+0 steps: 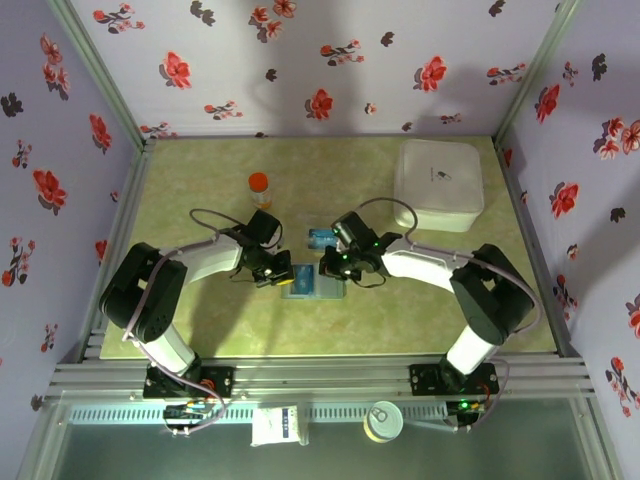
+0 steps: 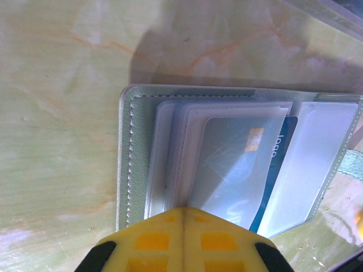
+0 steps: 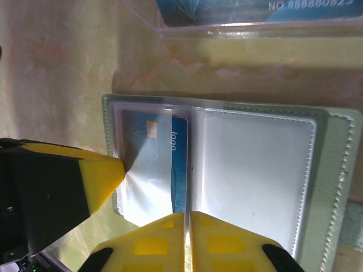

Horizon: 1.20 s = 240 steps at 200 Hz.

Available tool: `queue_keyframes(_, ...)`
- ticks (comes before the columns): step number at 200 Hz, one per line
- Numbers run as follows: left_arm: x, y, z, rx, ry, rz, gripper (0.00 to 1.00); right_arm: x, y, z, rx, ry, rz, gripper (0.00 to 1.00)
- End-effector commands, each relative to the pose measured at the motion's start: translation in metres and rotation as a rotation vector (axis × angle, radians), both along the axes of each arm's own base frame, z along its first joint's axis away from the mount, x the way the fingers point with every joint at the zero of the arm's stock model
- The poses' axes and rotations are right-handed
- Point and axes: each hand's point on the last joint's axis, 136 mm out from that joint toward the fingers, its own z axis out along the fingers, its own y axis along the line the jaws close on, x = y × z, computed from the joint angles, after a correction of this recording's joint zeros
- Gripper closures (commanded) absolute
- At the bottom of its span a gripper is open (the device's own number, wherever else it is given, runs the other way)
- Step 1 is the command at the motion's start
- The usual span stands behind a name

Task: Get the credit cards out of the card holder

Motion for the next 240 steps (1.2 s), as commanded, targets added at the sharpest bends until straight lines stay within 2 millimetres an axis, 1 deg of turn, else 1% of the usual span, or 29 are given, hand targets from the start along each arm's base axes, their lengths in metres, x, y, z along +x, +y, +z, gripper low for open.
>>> queue_keyframes(1,-0.011,0.016,-0.014,0.075,0.047,-0.006,1.0,0.0,0.019,-0.001,0.07,0.019,0.027,0.84)
queue_keyframes(35,-0.011,0.016,-0.015,0.075,0.049,-0.007,1.0,0.0,0.035,-0.006,0.119,0.044,0.04,0.76)
queue_keyframes(61,-0.011,0.016,-0.015,0.075,0.049,-0.009,1.0,0.002,0.044,-0.007,0.163,0.056,0.043,0.76)
queue_keyframes(76,-0.011,0.017,-0.015,0.077,0.051,-0.007,1.0,0.002,0.046,-0.011,0.168,0.065,0.042,0.76)
queue_keyframes(98,-0.011,0.017,-0.015,0.077,0.05,-0.007,1.0,0.001,0.045,-0.018,0.154,0.077,0.039,0.76)
queue_keyframes(120,-0.011,0.017,-0.015,0.077,0.05,-0.008,1.0,-0.001,0.038,-0.028,0.106,0.09,0.033,0.76)
queue_keyframes(147,-0.012,0.017,-0.015,0.078,0.051,-0.008,1.0,-0.003,0.029,-0.033,0.054,0.093,0.027,0.75)
queue_keyframes(173,-0.012,0.018,-0.014,0.079,0.05,-0.008,1.0,0.0,0.019,-0.028,0.0,0.061,0.02,0.75)
queue_keyframes(193,-0.011,0.017,-0.013,0.078,0.047,-0.006,1.0,0.0,0.016,-0.022,-0.014,0.044,0.027,0.75)
queue_keyframes(222,-0.01,0.016,-0.009,0.074,0.044,-0.004,1.0,0.002,0.021,-0.011,0.023,0.024,0.031,0.74)
queue_keyframes(240,-0.007,0.013,-0.001,0.058,0.028,-0.003,1.0,0.002,0.021,-0.005,0.036,0.014,0.028,0.74)
